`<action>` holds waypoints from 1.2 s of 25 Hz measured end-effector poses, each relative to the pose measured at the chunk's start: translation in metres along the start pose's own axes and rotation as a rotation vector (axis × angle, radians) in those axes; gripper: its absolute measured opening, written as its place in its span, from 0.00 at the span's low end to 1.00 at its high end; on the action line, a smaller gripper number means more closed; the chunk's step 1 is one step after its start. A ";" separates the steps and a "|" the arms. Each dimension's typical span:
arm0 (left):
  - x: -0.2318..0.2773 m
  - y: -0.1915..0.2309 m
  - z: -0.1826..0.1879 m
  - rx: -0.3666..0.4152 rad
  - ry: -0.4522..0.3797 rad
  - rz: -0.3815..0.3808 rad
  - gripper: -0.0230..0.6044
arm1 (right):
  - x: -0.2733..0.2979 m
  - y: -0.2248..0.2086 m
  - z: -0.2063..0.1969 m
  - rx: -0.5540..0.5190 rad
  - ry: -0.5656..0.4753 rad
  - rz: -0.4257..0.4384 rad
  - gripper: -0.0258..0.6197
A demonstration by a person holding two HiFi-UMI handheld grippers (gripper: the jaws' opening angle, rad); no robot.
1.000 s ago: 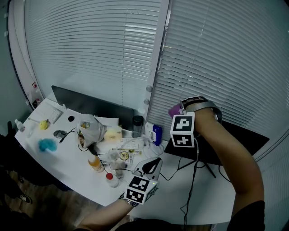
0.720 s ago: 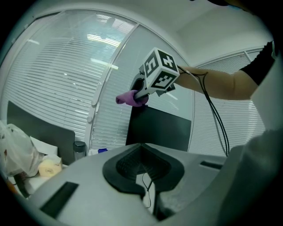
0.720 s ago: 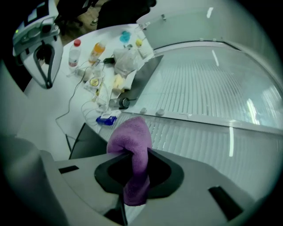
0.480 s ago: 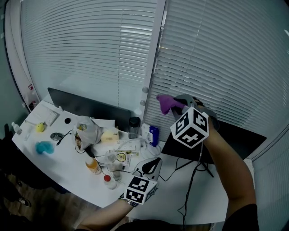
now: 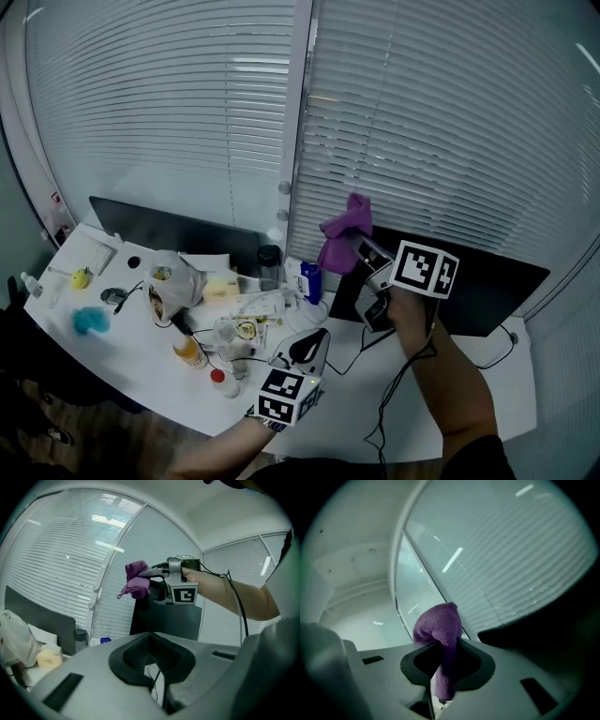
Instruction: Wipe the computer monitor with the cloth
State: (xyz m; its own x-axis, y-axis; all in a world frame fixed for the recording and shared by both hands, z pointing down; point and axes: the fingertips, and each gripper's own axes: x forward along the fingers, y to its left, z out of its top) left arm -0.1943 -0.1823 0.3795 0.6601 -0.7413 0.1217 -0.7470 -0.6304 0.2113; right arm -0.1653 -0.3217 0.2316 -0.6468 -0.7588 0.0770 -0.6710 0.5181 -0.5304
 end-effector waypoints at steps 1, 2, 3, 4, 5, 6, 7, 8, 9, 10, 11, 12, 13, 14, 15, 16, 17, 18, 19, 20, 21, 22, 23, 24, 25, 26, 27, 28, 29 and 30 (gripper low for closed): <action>0.000 -0.001 -0.002 -0.002 0.005 0.000 0.05 | 0.001 -0.008 -0.008 0.059 0.001 -0.002 0.16; 0.001 -0.003 -0.004 -0.003 0.009 -0.001 0.05 | 0.001 -0.016 -0.015 0.105 0.001 -0.005 0.16; 0.002 -0.004 -0.007 -0.003 0.014 -0.002 0.05 | 0.002 -0.022 -0.020 0.140 -0.001 -0.009 0.16; 0.002 -0.005 -0.009 -0.002 0.019 -0.002 0.05 | 0.003 -0.028 -0.023 0.168 -0.003 -0.013 0.16; 0.003 -0.005 -0.011 -0.002 0.025 -0.001 0.05 | 0.003 -0.034 -0.025 0.192 -0.007 -0.017 0.16; 0.004 -0.006 -0.013 -0.002 0.032 0.000 0.05 | 0.003 -0.038 -0.026 0.213 -0.011 -0.019 0.16; 0.004 -0.006 -0.015 -0.002 0.038 0.001 0.05 | 0.004 -0.041 -0.027 0.231 -0.015 -0.020 0.16; 0.005 -0.006 -0.017 -0.001 0.044 0.002 0.05 | 0.004 -0.044 -0.028 0.244 -0.019 -0.020 0.16; 0.005 -0.006 -0.020 -0.001 0.050 0.003 0.05 | 0.004 -0.046 -0.029 0.252 -0.020 -0.021 0.16; 0.006 -0.006 -0.022 -0.002 0.056 0.005 0.05 | 0.005 -0.049 -0.031 0.259 -0.020 -0.021 0.16; 0.006 -0.006 -0.025 -0.002 0.062 0.006 0.05 | 0.005 -0.051 -0.033 0.264 -0.019 -0.022 0.16; 0.007 -0.006 -0.027 -0.002 0.067 0.007 0.05 | 0.006 -0.053 -0.035 0.269 -0.017 -0.023 0.16; 0.007 -0.006 -0.029 -0.002 0.072 0.009 0.05 | 0.007 -0.056 -0.038 0.273 -0.015 -0.024 0.16; 0.008 -0.006 -0.031 -0.002 0.076 0.011 0.05 | 0.007 -0.058 -0.040 0.277 -0.014 -0.023 0.16; 0.008 -0.007 -0.034 -0.002 0.080 0.013 0.05 | 0.007 -0.060 -0.043 0.280 -0.012 -0.023 0.16; 0.008 -0.007 -0.037 -0.002 0.084 0.015 0.05 | 0.007 -0.062 -0.046 0.284 -0.009 -0.024 0.16; 0.008 -0.007 -0.039 -0.003 0.088 0.016 0.05 | 0.006 -0.064 -0.049 0.288 -0.006 -0.026 0.16; 0.008 -0.008 -0.041 -0.006 0.093 0.018 0.05 | 0.006 -0.067 -0.053 0.293 -0.001 -0.030 0.16; 0.008 -0.009 -0.043 -0.009 0.099 0.020 0.05 | 0.006 -0.070 -0.056 0.298 0.004 -0.035 0.16; 0.009 -0.009 -0.045 -0.014 0.106 0.022 0.05 | 0.006 -0.074 -0.059 0.303 0.010 -0.040 0.16; 0.009 -0.009 -0.048 -0.019 0.114 0.024 0.05 | 0.006 -0.078 -0.063 0.310 0.016 -0.045 0.16; 0.010 -0.009 -0.051 -0.024 0.123 0.025 0.05 | 0.007 -0.082 -0.067 0.317 0.021 -0.050 0.16; 0.011 -0.009 -0.053 -0.027 0.130 0.026 0.05 | 0.007 -0.085 -0.071 0.324 0.027 -0.053 0.16; 0.011 -0.009 -0.057 -0.029 0.136 0.027 0.05 | 0.007 -0.089 -0.076 0.329 0.032 -0.056 0.16; 0.012 -0.009 -0.060 -0.030 0.140 0.028 0.05 | 0.007 -0.092 -0.082 0.333 0.038 -0.059 0.16; 0.012 -0.010 -0.063 -0.031 0.143 0.030 0.05 | 0.006 -0.095 -0.088 0.337 0.044 -0.061 0.16; 0.012 -0.010 -0.067 -0.031 0.146 0.031 0.05 | 0.005 -0.098 -0.094 0.342 0.050 -0.064 0.16; 0.013 -0.010 -0.071 -0.031 0.149 0.032 0.05 | 0.005 -0.102 -0.101 0.346 0.057 -0.067 0.16; 0.013 -0.010 -0.075 -0.032 0.152 0.034 0.05 | 0.004 -0.105 -0.108 0.351 0.064 -0.071 0.16; 0.013 -0.009 -0.079 -0.034 0.157 0.036 0.05 | 0.004 -0.109 -0.115 0.355 0.071 -0.074 0.16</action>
State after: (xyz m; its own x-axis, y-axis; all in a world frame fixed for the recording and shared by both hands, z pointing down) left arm -0.1725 -0.1679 0.4552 0.6393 -0.7164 0.2793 -0.7689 -0.5940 0.2364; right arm -0.1362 -0.3358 0.3868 -0.6328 -0.7535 0.1782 -0.5574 0.2836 -0.7803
